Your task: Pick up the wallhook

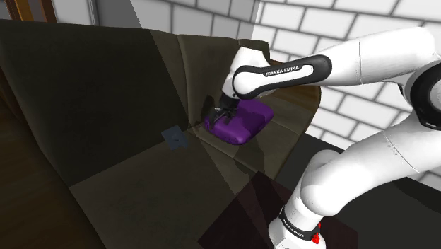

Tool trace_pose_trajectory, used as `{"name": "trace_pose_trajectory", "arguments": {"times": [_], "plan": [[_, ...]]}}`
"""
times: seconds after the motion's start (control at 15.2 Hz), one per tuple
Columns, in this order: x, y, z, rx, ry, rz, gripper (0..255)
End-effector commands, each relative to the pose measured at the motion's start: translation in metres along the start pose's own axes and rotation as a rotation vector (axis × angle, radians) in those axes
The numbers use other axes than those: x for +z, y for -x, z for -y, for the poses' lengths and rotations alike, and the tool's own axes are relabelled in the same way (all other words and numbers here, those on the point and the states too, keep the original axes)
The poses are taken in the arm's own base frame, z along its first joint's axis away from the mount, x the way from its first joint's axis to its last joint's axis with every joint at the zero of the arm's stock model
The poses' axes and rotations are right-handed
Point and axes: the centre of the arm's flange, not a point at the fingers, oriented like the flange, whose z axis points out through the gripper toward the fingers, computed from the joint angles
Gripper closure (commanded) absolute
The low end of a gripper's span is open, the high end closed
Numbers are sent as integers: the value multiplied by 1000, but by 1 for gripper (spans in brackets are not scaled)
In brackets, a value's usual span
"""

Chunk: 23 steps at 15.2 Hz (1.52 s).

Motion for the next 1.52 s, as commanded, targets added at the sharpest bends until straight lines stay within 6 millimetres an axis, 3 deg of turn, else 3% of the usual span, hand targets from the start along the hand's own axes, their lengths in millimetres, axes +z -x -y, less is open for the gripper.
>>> {"name": "trace_pose_trajectory", "arguments": {"times": [0.0,0.92,1.45], "plan": [[22,-14,-1,-6,-1,-26,0],[161,-114,3,-44,-8,-179,0],[229,-176,7,-65,-11,-261,0]]}}
